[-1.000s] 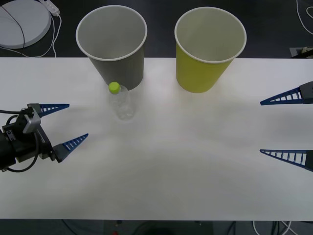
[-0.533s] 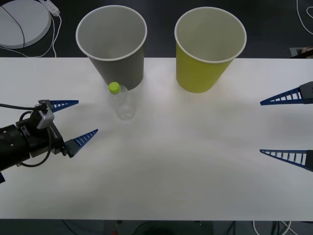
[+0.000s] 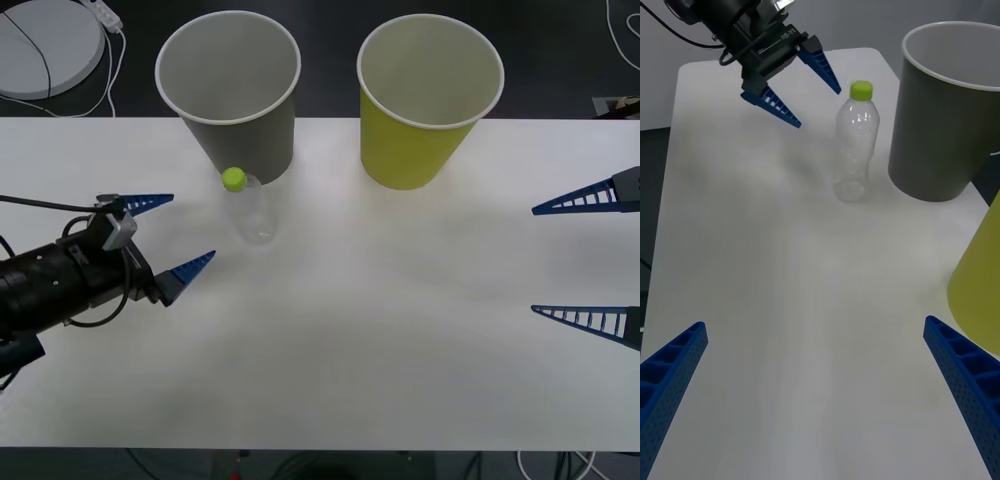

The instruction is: Put the can into the green bin and the plastic bottle into the gray bin

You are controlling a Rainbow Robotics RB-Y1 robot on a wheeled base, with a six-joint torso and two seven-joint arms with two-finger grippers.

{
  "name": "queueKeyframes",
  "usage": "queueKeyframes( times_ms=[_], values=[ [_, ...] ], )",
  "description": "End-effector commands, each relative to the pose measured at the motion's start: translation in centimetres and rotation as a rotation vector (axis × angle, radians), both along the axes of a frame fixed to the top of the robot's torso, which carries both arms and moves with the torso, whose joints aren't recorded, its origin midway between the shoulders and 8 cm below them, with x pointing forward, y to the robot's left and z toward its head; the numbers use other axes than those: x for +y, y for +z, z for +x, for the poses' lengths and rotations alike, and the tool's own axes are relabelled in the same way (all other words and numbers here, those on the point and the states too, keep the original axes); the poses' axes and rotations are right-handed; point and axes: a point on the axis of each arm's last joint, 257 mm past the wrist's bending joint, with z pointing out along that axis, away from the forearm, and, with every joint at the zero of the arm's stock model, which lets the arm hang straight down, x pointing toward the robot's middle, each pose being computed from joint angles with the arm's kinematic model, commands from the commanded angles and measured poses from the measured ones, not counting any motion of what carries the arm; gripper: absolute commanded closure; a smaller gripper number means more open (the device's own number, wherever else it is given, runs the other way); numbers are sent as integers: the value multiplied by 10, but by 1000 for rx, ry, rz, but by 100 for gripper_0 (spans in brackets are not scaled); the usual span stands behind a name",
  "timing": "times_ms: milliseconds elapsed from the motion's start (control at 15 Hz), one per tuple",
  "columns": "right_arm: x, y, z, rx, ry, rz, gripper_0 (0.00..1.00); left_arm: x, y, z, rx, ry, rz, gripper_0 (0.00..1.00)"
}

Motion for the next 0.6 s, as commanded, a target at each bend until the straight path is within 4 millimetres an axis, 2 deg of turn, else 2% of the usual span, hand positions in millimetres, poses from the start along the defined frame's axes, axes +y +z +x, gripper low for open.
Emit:
queueKeyframes(
  times_ms=[67,267,600],
  values=[
    [0,0,0,0,0,0,0,-6,1,7,-4,10,4,0],
    [0,0,0,0,0,0,0,-13,0,14,-7,17,11,0],
    [0,0,0,0,0,0,0,-40,-3,28,0,3,-17,0]
  ],
)
